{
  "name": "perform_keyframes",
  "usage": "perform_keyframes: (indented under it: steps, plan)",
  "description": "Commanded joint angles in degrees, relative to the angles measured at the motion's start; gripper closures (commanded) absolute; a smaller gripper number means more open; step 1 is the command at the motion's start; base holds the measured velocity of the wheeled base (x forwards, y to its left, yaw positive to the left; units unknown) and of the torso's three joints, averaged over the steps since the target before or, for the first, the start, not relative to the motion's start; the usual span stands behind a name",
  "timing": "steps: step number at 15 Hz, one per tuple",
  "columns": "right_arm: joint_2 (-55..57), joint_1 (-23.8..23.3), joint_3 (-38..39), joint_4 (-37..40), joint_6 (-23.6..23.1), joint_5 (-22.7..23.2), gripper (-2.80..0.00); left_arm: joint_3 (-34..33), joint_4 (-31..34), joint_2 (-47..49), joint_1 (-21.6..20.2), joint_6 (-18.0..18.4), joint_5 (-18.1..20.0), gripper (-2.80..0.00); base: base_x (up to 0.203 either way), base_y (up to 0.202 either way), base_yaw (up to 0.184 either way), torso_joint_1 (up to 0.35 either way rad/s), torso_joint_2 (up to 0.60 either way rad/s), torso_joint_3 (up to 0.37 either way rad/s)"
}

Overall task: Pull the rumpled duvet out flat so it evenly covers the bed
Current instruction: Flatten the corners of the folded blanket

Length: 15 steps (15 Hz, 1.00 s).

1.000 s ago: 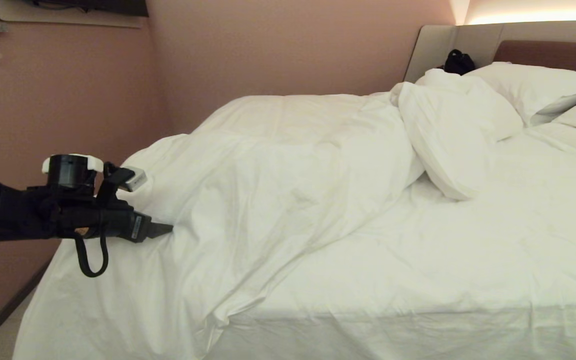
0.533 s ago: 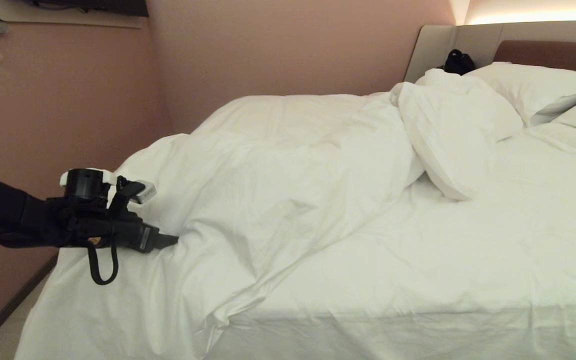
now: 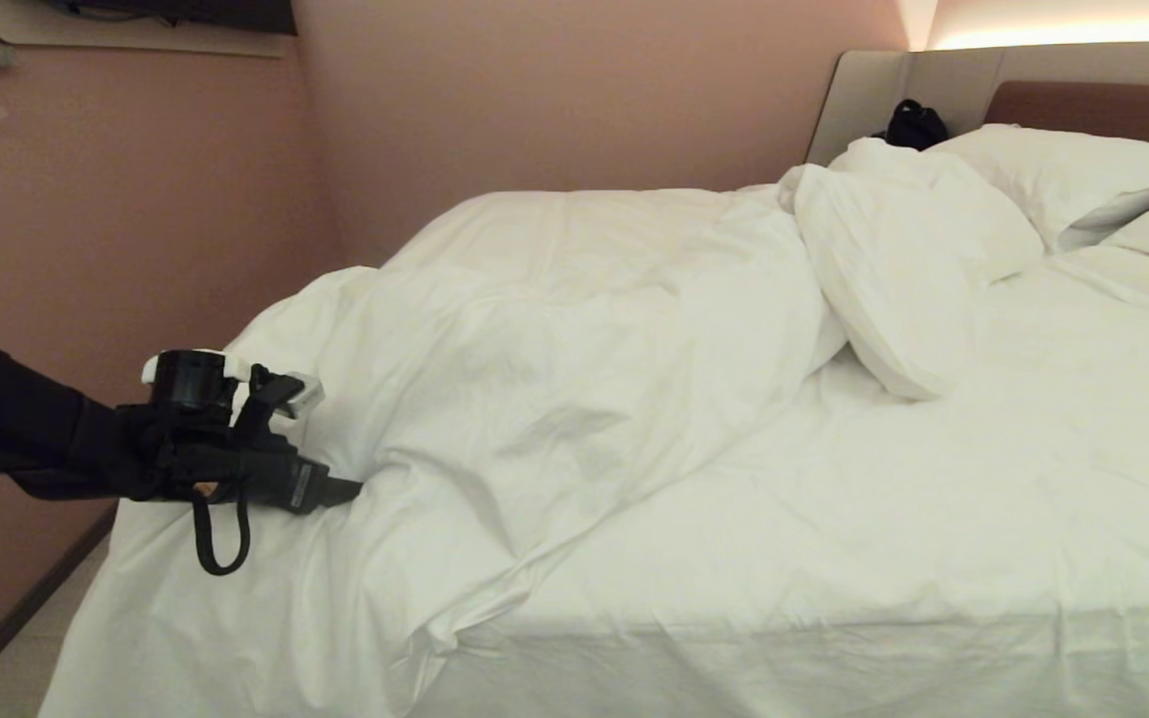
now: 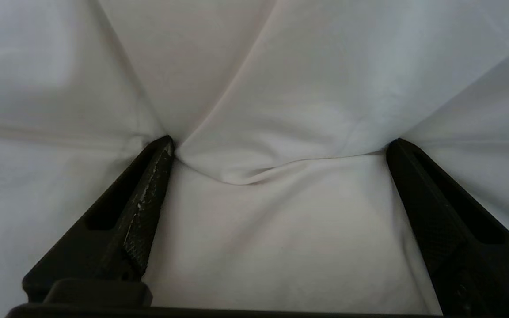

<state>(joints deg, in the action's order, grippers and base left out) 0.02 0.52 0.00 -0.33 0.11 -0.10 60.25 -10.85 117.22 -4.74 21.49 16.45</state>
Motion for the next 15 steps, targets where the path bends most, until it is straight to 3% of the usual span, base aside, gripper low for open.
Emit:
perform_keyframes:
  steps: [1,2,11,15]
  plan:
    - [0.0,0.1,0.0,0.0,0.0,0.0,0.0,-0.1,0.1,0.6,0.0,0.1,0.1,-2.8,0.0,0.0,0.0,0.0,0.0,0.0]
    - [0.0,0.0,0.0,0.0,0.0,0.0,0.0,-0.1,0.1,0.5,0.0,0.1,0.0,0.0,0.0,0.0,0.0,0.0,0.0,0.0]
    - [0.0,0.0,0.0,0.0,0.0,0.0,0.0,-1.3,0.0,-8.4,-0.8,-0.6,0.0,0.0,0.0,0.0,0.0,0.0,0.0,0.0]
    - [0.0,0.1,0.0,0.0,0.0,0.0,0.0,-1.4,0.2,-16.1,-5.6,-0.9,0.4,0.0,0.0,0.0,0.0,0.0,0.0,0.0]
